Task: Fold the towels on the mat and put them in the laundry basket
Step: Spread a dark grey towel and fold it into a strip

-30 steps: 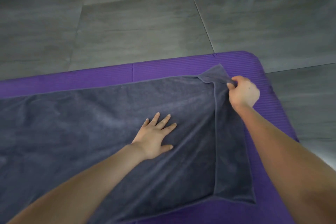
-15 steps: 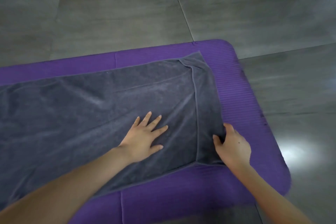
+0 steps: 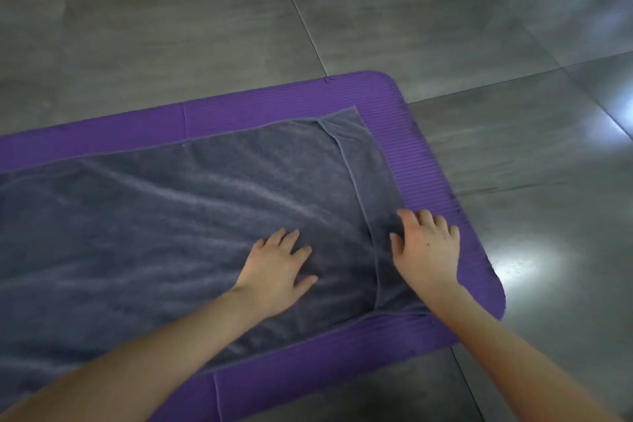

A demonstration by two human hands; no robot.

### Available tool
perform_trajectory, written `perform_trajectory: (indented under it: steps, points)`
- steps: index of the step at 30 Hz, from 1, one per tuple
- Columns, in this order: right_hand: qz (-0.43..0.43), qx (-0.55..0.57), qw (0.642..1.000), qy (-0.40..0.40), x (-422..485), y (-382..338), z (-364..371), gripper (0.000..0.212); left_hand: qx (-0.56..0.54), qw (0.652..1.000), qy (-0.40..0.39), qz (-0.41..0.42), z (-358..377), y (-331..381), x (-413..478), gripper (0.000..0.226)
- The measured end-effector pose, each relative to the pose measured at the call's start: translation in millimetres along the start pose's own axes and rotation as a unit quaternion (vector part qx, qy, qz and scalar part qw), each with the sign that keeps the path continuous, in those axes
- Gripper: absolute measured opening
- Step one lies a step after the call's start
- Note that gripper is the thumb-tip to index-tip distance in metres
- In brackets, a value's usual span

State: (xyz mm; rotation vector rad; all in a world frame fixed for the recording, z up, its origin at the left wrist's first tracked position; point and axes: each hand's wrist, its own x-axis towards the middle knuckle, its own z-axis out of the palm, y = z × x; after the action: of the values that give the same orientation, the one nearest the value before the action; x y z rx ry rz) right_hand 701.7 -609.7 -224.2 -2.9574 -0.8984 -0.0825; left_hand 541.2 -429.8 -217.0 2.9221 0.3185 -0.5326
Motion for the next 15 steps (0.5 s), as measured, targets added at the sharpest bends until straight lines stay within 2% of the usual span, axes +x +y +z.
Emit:
perform_trajectory:
  steps: [2, 5, 11, 15]
  points:
    - [-0.021, 0.027, 0.999, 0.034, 26.3, -21.3, 1.3, 0.031, 0.001, 1.0, 0.024, -0.006, -8.3, -11.4, 12.0, 0.061]
    - [-0.037, 0.058, 0.997, 0.021, 72.0, -56.3, 4.6, 0.025, 0.009, 0.999, -0.008, -0.03, -13.9, -30.8, 33.6, 0.058]
    - [-0.04, 0.006, 0.999, -0.006, 150.5, -92.7, 21.7, 0.036, -0.03, 0.997, -0.006, -0.076, -15.2, -56.9, 63.9, 0.061]
    - [-0.053, -0.029, 0.998, -0.027, 187.0, -104.2, 30.6, 0.037, -0.04, 0.997, 0.011, -0.069, -16.0, -73.0, 80.5, 0.059]
